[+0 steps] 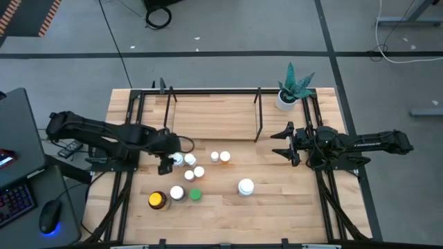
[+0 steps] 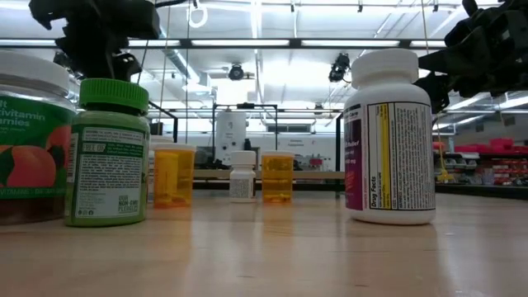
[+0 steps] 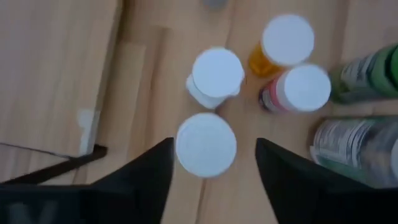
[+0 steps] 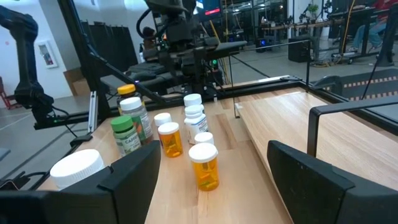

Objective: Pick and place medicine bottles onto shelf by color
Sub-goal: Put the left white bottle on the shelf

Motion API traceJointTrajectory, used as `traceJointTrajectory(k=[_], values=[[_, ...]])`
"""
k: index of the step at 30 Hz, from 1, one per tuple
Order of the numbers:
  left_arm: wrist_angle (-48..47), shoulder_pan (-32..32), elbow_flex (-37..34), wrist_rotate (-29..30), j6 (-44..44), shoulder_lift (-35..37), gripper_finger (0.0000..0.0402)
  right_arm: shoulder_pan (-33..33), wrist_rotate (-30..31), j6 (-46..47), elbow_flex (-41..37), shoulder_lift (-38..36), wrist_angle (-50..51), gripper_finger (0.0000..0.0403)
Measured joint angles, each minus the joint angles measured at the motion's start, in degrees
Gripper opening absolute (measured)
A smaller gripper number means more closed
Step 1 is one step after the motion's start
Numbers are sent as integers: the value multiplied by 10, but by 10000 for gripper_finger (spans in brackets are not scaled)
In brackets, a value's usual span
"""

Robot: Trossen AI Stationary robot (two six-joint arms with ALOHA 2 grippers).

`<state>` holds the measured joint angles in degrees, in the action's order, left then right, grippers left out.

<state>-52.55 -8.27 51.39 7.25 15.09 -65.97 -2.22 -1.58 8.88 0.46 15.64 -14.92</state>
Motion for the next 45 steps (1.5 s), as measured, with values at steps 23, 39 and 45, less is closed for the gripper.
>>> traceJointTrajectory(k=[23,39,45], values=[[-4,15,7,-16,-70,-132,327,0,0,0,0,2,-19,303],[1,15,7,-26,-94,-195,256,0,0,0,0,2,-26,303],[-6,15,8,-26,-93,-194,225,0,0,0,0,2,-26,303]])
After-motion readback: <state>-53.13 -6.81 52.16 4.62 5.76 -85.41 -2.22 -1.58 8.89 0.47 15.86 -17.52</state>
